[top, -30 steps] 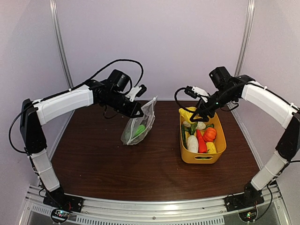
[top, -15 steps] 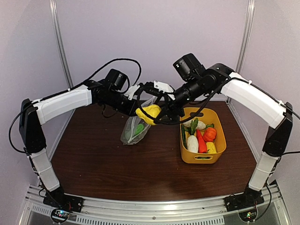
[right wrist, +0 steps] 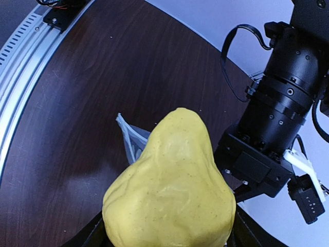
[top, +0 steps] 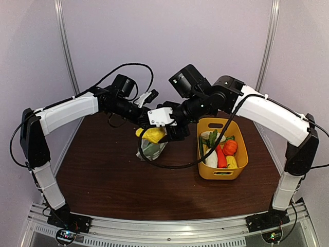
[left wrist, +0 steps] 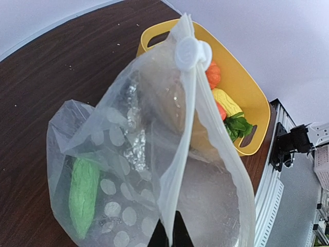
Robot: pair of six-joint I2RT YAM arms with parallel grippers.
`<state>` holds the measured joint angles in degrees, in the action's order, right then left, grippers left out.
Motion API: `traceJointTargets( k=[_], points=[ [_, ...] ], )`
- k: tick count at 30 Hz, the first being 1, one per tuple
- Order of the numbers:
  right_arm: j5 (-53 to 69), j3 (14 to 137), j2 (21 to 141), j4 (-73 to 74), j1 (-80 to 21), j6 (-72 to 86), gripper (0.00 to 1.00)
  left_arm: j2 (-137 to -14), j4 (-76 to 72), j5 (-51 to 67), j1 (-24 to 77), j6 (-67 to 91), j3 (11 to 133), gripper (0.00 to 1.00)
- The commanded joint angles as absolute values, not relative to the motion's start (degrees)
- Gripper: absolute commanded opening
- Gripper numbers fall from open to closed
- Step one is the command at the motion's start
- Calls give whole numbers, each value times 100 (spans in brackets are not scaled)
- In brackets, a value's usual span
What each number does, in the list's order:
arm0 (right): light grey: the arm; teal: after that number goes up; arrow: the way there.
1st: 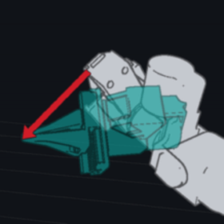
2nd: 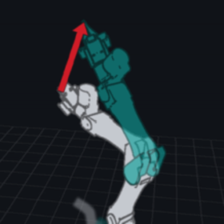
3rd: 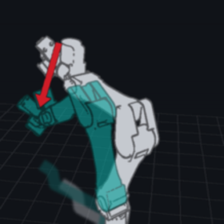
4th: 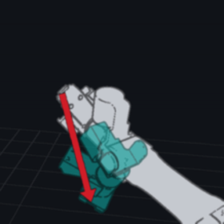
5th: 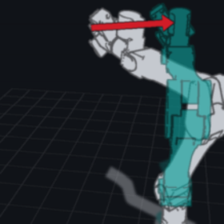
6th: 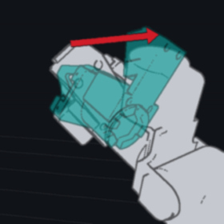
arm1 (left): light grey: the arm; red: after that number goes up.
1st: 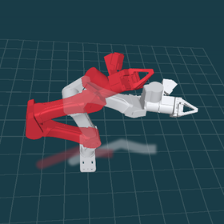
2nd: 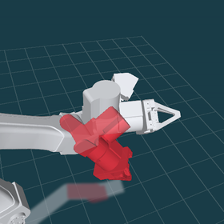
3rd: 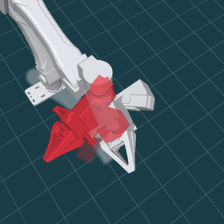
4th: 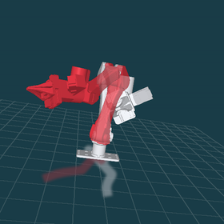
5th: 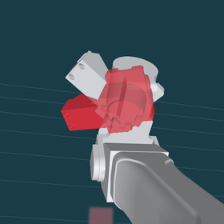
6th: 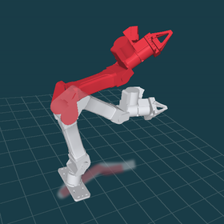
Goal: Place the food in the zip-top bag and seal the zipper
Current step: Place the fake fruit in the zipper food storage bag.
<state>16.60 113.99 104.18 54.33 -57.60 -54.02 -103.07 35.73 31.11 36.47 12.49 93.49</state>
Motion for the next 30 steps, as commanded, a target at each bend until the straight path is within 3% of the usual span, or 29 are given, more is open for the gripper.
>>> traceJointTargets(
  k=[1, 15, 30],
  points=[
    [902, 11601, 10603, 5114, -5695, -5688, 54, -10169, 3492, 3432, 3639, 1117, 9330, 0],
    [114, 10874, 10765, 4521, -5696, -6045, 56, -10097, 3595, 3516, 3634, 1051, 9377, 0],
    [-478, 10512, 10898, 5090, -5765, -6140, 62, -10081, 3595, 3534, 3639, 1055, 9378, 0]
  ],
)
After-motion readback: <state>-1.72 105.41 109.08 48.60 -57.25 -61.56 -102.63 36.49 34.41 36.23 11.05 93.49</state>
